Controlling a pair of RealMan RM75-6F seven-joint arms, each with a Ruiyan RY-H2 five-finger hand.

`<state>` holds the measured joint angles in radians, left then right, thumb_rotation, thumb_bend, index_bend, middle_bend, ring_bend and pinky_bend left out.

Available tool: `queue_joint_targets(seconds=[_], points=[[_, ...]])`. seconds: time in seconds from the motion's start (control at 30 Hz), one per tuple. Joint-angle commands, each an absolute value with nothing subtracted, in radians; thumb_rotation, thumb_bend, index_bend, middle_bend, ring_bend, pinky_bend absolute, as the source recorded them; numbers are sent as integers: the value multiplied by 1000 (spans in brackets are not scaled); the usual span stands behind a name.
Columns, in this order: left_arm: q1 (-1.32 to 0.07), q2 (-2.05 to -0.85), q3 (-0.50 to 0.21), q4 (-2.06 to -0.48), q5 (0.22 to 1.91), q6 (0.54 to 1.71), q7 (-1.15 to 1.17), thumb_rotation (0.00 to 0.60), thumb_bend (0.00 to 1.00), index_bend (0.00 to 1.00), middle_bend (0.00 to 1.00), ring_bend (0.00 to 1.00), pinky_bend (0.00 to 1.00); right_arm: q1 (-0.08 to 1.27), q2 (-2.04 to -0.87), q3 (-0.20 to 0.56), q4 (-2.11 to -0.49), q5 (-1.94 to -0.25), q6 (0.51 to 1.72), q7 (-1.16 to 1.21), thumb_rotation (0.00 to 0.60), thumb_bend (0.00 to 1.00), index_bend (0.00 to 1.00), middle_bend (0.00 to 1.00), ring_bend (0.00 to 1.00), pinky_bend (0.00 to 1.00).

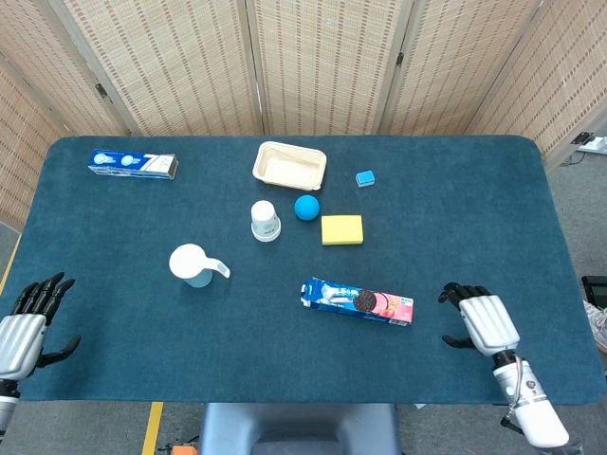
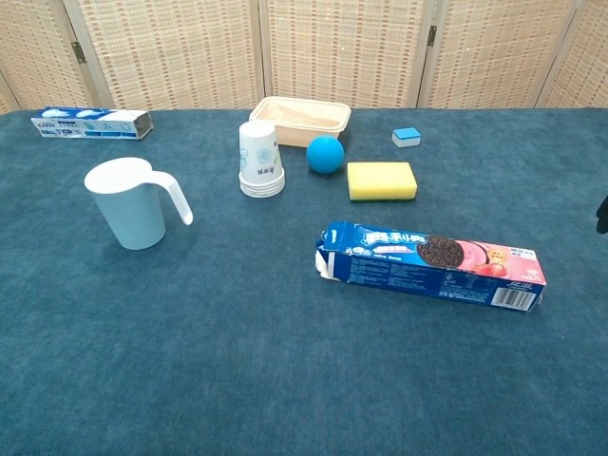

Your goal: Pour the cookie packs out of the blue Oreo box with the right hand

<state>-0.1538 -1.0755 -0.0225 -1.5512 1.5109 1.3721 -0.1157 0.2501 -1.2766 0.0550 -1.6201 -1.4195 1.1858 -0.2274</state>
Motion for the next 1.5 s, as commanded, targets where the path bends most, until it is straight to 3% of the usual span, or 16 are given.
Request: queue_joint_targets(seconds=[0.03, 0.37, 1.0, 1.27, 1.5], points=[[-161, -1070, -20, -1542, 1519, 1365, -132, 600, 326, 17, 29, 25, 50, 253, -1333, 67, -1643, -1348, 1179, -310, 600, 128, 359, 283, 302, 297], [-176, -1058, -10, -1521, 1552, 1361, -199, 600, 326, 26, 29, 27, 50, 296, -1442, 128, -1614, -1222, 1158, -362, 600, 128, 354, 235, 305, 297], [-174, -1051, 4, -1511, 1571, 1382, -237, 600, 326, 11, 29, 33, 50, 398, -1452, 155, -1608, -1107, 1029, -337, 600, 128, 334, 228, 308, 297], [-173, -1053, 6, -1510, 1570, 1386, -235, 600, 327, 0, 29, 32, 50, 410, -1455, 144, -1593, -1106, 1033, -331, 600, 128, 473, 348, 368, 316], [-176, -1052, 6, -1510, 1562, 1377, -234, 600, 326, 0, 29, 33, 50, 415, -1438, 133, -1598, -1112, 1047, -336, 600, 129, 508, 374, 379, 321]])
